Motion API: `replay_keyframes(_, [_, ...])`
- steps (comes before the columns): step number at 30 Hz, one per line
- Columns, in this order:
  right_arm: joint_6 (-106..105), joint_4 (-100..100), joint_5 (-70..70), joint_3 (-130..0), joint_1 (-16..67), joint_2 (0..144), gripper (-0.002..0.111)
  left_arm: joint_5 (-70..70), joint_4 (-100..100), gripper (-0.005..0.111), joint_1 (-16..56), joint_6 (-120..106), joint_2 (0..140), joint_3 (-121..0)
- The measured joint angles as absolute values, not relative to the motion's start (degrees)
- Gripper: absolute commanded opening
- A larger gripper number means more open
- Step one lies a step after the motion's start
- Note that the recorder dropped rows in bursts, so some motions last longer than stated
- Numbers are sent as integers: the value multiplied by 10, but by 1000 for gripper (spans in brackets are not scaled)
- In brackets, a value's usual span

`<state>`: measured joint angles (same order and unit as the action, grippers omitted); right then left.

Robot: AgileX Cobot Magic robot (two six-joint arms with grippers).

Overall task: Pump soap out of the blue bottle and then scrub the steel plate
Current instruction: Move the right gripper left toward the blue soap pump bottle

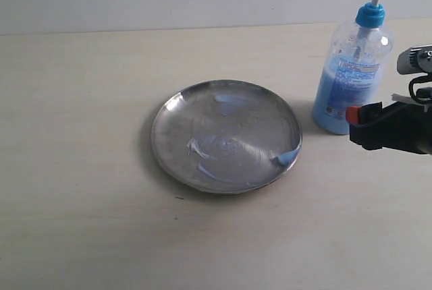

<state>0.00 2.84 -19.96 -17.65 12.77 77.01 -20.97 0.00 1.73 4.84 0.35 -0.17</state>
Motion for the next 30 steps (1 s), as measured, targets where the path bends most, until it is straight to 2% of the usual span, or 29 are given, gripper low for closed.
replay_keyframes(4, [-13,31,-259,-161,128,794,82,-210,0,0,17,48,4,-2])
replay_keyframes(10, [-28,31,-354,-155,128,850,98,-210,0,0,17,48,4,-2])
replay_keyframes(13, [-30,32,-407,-155,128,876,103,-210,0,0,17,48,4,-2])
replay_keyframes(30, [-32,62,-610,-157,128,1020,103,-210,0,0,17,48,4,-2])
